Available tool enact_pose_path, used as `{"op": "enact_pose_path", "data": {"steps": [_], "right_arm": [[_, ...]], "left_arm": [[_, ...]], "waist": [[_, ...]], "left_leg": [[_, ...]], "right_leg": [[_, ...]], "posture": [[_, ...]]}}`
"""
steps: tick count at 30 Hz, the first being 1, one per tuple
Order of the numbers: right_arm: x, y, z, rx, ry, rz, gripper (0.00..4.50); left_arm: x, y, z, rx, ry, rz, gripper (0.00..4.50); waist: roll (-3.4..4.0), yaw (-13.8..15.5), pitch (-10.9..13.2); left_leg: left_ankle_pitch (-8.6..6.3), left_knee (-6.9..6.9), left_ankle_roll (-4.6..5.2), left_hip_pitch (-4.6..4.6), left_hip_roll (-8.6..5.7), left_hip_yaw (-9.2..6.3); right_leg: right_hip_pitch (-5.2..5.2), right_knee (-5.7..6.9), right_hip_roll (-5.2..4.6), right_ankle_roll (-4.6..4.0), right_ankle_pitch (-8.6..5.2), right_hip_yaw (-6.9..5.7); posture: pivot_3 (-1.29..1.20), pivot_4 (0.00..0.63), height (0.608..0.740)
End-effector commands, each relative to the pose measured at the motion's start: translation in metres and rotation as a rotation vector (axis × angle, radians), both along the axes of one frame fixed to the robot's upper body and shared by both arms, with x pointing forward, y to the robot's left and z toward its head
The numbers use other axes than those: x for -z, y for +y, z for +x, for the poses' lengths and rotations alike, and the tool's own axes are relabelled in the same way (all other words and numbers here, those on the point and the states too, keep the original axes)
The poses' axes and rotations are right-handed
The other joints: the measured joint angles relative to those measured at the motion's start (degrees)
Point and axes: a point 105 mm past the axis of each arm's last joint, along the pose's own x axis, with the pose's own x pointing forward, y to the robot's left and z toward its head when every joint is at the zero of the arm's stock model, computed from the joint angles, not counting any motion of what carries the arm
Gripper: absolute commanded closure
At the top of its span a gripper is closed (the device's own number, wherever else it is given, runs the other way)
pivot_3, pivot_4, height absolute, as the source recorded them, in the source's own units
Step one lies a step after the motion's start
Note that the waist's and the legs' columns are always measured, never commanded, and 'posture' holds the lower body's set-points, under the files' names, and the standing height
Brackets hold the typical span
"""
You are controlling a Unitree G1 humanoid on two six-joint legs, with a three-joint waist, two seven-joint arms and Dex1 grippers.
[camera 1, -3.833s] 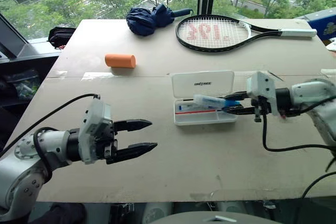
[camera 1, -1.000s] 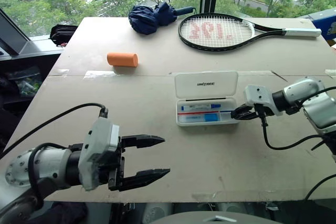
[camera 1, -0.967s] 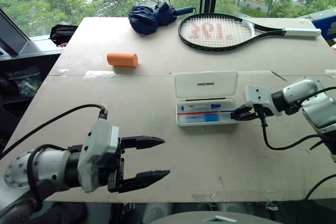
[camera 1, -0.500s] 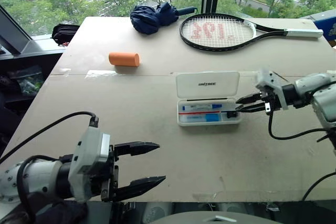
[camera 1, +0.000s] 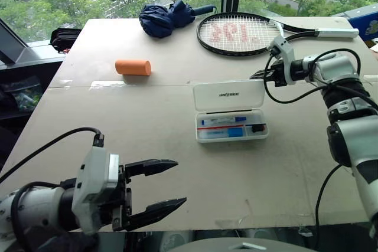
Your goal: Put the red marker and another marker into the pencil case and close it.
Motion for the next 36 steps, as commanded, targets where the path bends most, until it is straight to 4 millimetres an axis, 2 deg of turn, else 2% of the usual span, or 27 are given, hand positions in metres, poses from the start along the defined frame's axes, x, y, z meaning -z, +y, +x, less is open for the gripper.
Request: {"op": "enact_pose_path", "data": {"steps": [1,5,7,9,11,12,14,15,16,19,21,23,24,25,27,31,32,35,36], "right_arm": [[-0.016,0.008,-0.028,-0.264,-0.004,-0.048,4.43],[-0.019,0.009,-0.059,-0.373,-0.007,-0.073,4.43],[-0.007,0.005,-0.068,-0.37,-0.024,-0.134,4.43],[0.024,0.002,-0.074,-0.312,-0.032,-0.212,4.43],[0.068,-0.001,-0.07,-0.227,-0.043,-0.329,4.43],[0.082,-0.001,-0.071,-0.204,-0.04,-0.359,4.43],[0.096,0.001,-0.08,-0.214,-0.013,-0.377,4.43],[0.098,0.002,-0.086,-0.219,-0.009,-0.374,4.43],[0.095,0.003,-0.09,-0.221,-0.023,-0.353,4.43],[0.057,0.016,-0.097,-0.219,-0.15,-0.148,4.43],[0.029,0.019,-0.106,-0.233,-0.26,-0.021,4.43],[0.001,0.008,-0.129,-0.227,-0.347,0.106,4.43],[-0.002,0.0,-0.141,-0.225,-0.364,0.109,4.43],[0.003,-0.014,-0.151,-0.195,-0.354,0.075,4.2],[0.015,-0.038,-0.167,-0.138,-0.323,0.012,3.7],[0.024,-0.09,-0.192,0.057,-0.368,-0.032,2.02],[0.026,-0.097,-0.197,0.091,-0.375,-0.037,1.61],[0.038,-0.12,-0.229,0.146,-0.357,-0.069,0.14],[0.04,-0.123,-0.235,0.15,-0.357,-0.078,0.06]], "left_arm": [[-0.006,-0.004,-0.005,0.005,-0.03,-0.006,1.21],[-0.006,-0.005,-0.005,-0.01,-0.022,-0.015,1.21],[-0.006,-0.005,-0.004,-0.011,-0.02,-0.017,1.21],[-0.006,-0.007,-0.002,-0.008,-0.02,-0.018,1.21],[-0.006,-0.007,0.002,0.0,-0.021,-0.019,1.21],[-0.006,-0.008,0.003,0.005,-0.02,-0.02,1.21],[-0.007,-0.008,0.006,0.013,-0.018,-0.017,1.21],[-0.007,-0.007,0.007,0.018,-0.017,-0.013,1.21],[-0.006,-0.005,0.012,0.02,-0.014,-0.009,1.21],[-0.002,0.001,0.03,-0.015,-0.011,-0.004,1.21],[0.002,0.004,0.043,-0.034,-0.012,0.001,1.21],[0.009,0.008,0.056,-0.08,-0.021,0.007,1.21],[0.012,0.011,0.058,-0.1,-0.019,0.012,1.21],[0.018,0.017,0.058,-0.127,-0.004,0.014,1.21],[0.028,0.027,0.055,-0.164,0.027,0.023,1.21],[0.046,0.051,0.044,-0.237,0.072,0.065,1.21],[0.049,0.056,0.043,-0.254,0.082,0.071,1.21],[0.061,0.07,0.033,-0.275,0.126,0.12,1.21],[0.062,0.072,0.031,-0.277,0.134,0.123,1.21]], "waist": [[0.06,0.0,0.0],[0.08,0.5,0.0],[0.08,0.6,0.0],[0.09,0.7,0.0],[0.06,1.0,0.0],[0.08,0.9,0.0],[0.05,0.8,-0.3],[-0.32,0.7,-0.5],[-0.42,0.7,-0.6],[-0.59,1.6,-0.8],[-0.46,1.7,-0.6],[-0.22,1.9,-0.5],[-0.17,2.1,-0.5],[-0.18,2.2,-0.5],[-0.25,2.3,-0.5],[-0.21,2.5,-0.4],[-0.2,2.6,-0.4],[-0.21,2.7,-0.4],[-0.22,2.7,-0.4]], "left_leg": [[0.04,0.07,-0.07,-0.12,-0.01,-0.03],[0.08,0.13,-0.14,-0.24,-0.04,-0.2],[0.01,0.14,-0.03,-0.22,-0.05,-0.2],[-0.02,0.14,0.02,-0.18,-0.05,-0.23],[-0.02,0.14,0.02,-0.11,-0.04,-0.28],[-0.02,0.14,0.02,-0.12,-0.04,-0.27],[-0.01,0.14,0.01,0.05,-0.05,-0.12],[-0.01,0.08,0.02,0.23,-0.03,-0.09],[-0.04,-0.07,0.03,1.02,0.06,-0.07],[-0.05,-0.18,0.01,1.68,0.07,-0.17],[-0.05,-0.18,0.01,1.61,0.04,-0.23],[-0.05,-0.13,0.01,1.41,-0.01,-0.2],[-0.05,-0.11,0.01,1.26,-0.05,-0.2],[-0.05,-0.05,0.02,0.83,-0.06,-0.18],[-0.06,-0.03,0.02,0.59,-0.04,-0.21],[-0.16,-0.25,0.06,0.59,0.03,-0.16],[-0.16,-0.25,0.06,0.65,0.04,-0.13],[-0.16,-0.24,0.06,0.76,0.09,-0.11],[-0.16,-0.2,0.06,0.86,0.11,-0.09]], "right_leg": [[-0.09,0.01,-0.01,0.01,0.01,-0.03],[-0.12,0.03,-0.12,0.01,0.01,-0.2],[-0.12,0.06,-0.23,0.01,0.01,-0.2],[-0.11,0.1,-0.32,0.0,0.0,-0.24],[-0.03,0.1,-0.29,-0.01,0.0,-0.29],[-0.03,0.1,-0.25,-0.01,0.0,-0.27],[0.07,0.13,0.0,-0.01,0.0,-0.11],[0.21,0.13,0.02,-0.01,0.0,-0.07],[0.91,0.01,0.11,-0.22,-0.13,-0.07],[1.55,-0.12,0.08,-0.31,-0.2,-0.18],[1.59,-0.14,0.09,-0.39,-0.25,-0.22],[1.45,-0.12,0.07,-0.35,-0.22,-0.18],[1.29,-0.07,0.05,-0.15,-0.11,-0.15],[0.87,0.01,0.04,-0.1,-0.09,-0.13],[0.67,-0.04,0.03,-0.09,-0.09,-0.18],[0.65,-0.23,0.05,-0.08,-0.13,-0.19],[0.65,-0.18,0.05,-0.1,-0.14,-0.17],[0.7,-0.12,0.13,-0.29,-0.26,-0.16],[0.83,-0.14,0.16,-0.31,-0.27,-0.15]], "posture": [[0.0,0.15,0.73],[0.0,0.15,0.73],[0.0,0.15,0.73],[0.0,0.15,0.73],[0.0,0.15,0.73],[0.0,0.15,0.73],[0.0,0.15,0.73],[0.0,0.15,0.73],[0.0,0.15,0.73],[0.0,0.15,0.73],[0.0,0.15,0.73],[0.0,0.15,0.73],[0.0,0.15,0.73],[0.0,0.15,0.73],[0.0,0.15,0.73],[0.0,0.15,0.73],[0.0,0.15,0.73],[0.0,0.15,0.73],[0.0,0.15,0.73]]}}
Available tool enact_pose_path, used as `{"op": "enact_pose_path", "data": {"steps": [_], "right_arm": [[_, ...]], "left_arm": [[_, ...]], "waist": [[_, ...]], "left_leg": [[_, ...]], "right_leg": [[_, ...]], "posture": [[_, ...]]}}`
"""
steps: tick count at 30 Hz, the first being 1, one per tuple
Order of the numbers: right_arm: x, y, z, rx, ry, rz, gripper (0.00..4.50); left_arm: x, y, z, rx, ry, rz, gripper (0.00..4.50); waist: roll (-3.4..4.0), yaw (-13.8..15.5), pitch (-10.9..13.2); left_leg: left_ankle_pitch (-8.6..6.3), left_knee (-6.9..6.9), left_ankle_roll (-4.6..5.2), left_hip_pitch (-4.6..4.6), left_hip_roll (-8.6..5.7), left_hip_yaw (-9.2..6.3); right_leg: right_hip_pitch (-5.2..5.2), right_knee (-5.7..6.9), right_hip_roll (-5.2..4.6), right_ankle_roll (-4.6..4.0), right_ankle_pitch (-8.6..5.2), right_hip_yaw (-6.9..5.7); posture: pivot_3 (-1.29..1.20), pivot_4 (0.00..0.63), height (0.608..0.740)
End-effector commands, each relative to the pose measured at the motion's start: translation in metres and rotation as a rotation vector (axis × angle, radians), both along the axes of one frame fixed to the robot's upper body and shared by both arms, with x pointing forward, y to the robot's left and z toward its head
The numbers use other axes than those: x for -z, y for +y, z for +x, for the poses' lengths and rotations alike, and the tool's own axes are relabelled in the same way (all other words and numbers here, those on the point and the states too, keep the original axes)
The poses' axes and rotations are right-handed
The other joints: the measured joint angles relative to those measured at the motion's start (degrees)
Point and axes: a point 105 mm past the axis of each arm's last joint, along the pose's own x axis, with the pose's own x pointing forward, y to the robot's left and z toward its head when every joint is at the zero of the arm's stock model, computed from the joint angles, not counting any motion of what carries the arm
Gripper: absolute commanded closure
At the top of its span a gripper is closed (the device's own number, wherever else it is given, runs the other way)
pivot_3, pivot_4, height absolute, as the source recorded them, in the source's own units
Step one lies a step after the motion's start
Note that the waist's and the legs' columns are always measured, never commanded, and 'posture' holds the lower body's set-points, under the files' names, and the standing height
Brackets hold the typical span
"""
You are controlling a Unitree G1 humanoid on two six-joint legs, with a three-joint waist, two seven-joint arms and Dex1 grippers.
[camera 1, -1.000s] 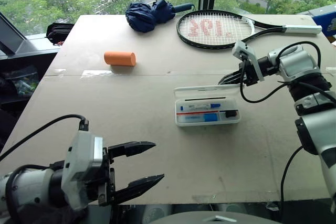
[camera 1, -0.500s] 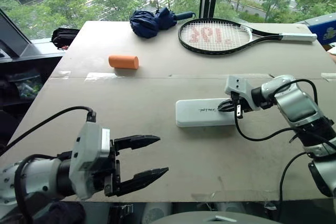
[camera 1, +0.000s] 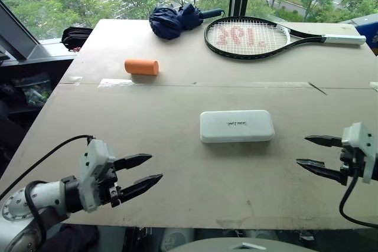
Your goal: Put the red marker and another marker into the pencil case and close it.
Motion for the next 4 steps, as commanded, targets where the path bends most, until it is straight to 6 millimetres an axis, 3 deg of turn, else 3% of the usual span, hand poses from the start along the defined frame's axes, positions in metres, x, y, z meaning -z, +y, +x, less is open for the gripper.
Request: {"op": "enact_pose_path", "data": {"steps": [1,4], "right_arm": [[-0.0117,-0.0066,-0.0169,-0.007,-0.077,-0.033,0.06],[-0.0069,-0.0139,-0.0245,0.039,-0.06,-0.025,0.06]], "left_arm": [[-0.0013,0.0076,-0.0038,0.009,-0.015,0.03,1.21],[-0.0009,0.0113,-0.003,0.032,0.007,0.02,1.21]], "waist": [[0.0,0.0,0.0],[0.01,-0.1,0.0]], "left_leg": [[0.0,0.01,0.0,0.06,0.0,0.03],[0.0,0.21,0.0,0.06,0.05,0.11]], "right_leg": [[0.05,0.0,0.0,0.0,0.0,0.02],[0.08,0.03,0.0,0.0,-0.01,0.11]], "posture": [[0.0,0.15,0.73],[0.0,0.15,0.73]]}}
